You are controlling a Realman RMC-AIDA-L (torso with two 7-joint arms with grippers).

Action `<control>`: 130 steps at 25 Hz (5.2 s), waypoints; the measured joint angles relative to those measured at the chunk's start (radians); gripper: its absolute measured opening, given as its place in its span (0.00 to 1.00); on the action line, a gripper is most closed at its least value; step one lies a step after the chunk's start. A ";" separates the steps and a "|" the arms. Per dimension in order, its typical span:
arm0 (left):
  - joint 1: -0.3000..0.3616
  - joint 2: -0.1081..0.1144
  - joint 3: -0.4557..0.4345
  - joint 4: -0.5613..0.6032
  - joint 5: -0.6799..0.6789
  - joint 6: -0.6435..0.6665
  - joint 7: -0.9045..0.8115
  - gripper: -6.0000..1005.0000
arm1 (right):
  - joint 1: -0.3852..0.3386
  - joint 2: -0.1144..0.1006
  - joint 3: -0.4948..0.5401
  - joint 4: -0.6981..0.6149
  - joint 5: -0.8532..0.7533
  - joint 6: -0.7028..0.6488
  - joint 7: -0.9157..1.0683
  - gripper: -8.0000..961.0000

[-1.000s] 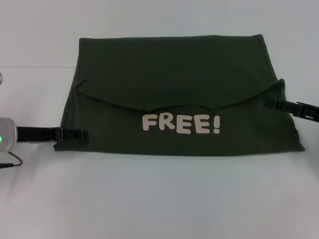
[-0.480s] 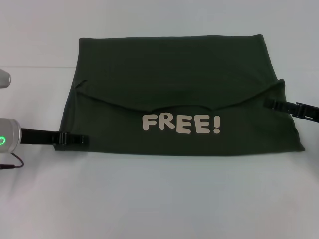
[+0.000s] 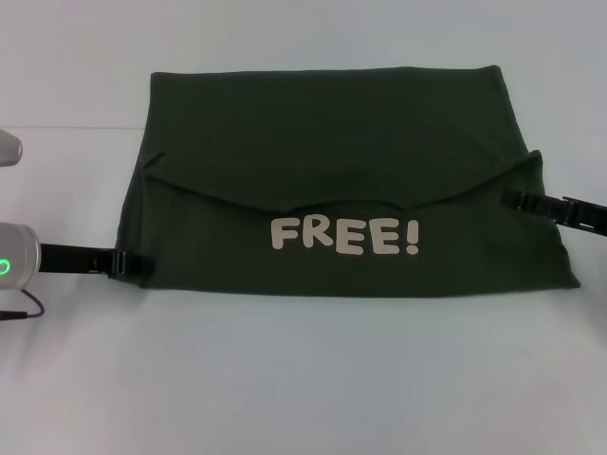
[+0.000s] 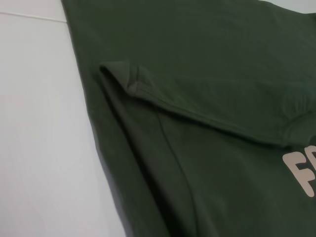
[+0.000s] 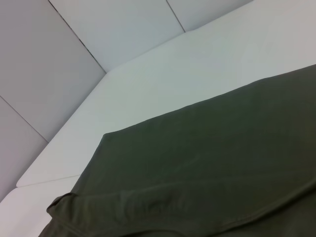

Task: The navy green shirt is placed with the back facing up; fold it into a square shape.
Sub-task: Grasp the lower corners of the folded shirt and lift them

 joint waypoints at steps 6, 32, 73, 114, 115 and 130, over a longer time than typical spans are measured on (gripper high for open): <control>-0.002 0.000 0.001 -0.004 0.014 0.000 0.000 0.09 | -0.004 -0.005 0.000 -0.003 -0.003 -0.010 0.005 0.96; -0.009 0.004 -0.001 0.005 0.021 -0.002 0.009 0.05 | 0.210 -0.103 -0.065 -0.198 -0.753 -0.263 0.699 0.94; -0.028 0.002 0.000 0.005 0.021 -0.004 0.011 0.05 | 0.241 -0.048 -0.077 -0.104 -0.755 -0.068 0.607 0.84; -0.037 0.007 -0.006 0.005 0.020 -0.001 0.011 0.05 | 0.241 -0.037 -0.069 -0.095 -0.751 -0.074 0.609 0.18; -0.037 0.007 -0.008 0.005 0.019 0.001 0.011 0.05 | 0.241 -0.038 -0.068 -0.095 -0.751 -0.075 0.609 0.16; -0.009 0.029 -0.033 0.047 0.021 0.191 0.001 0.05 | 0.197 -0.068 -0.063 -0.158 -0.750 -0.285 0.576 0.04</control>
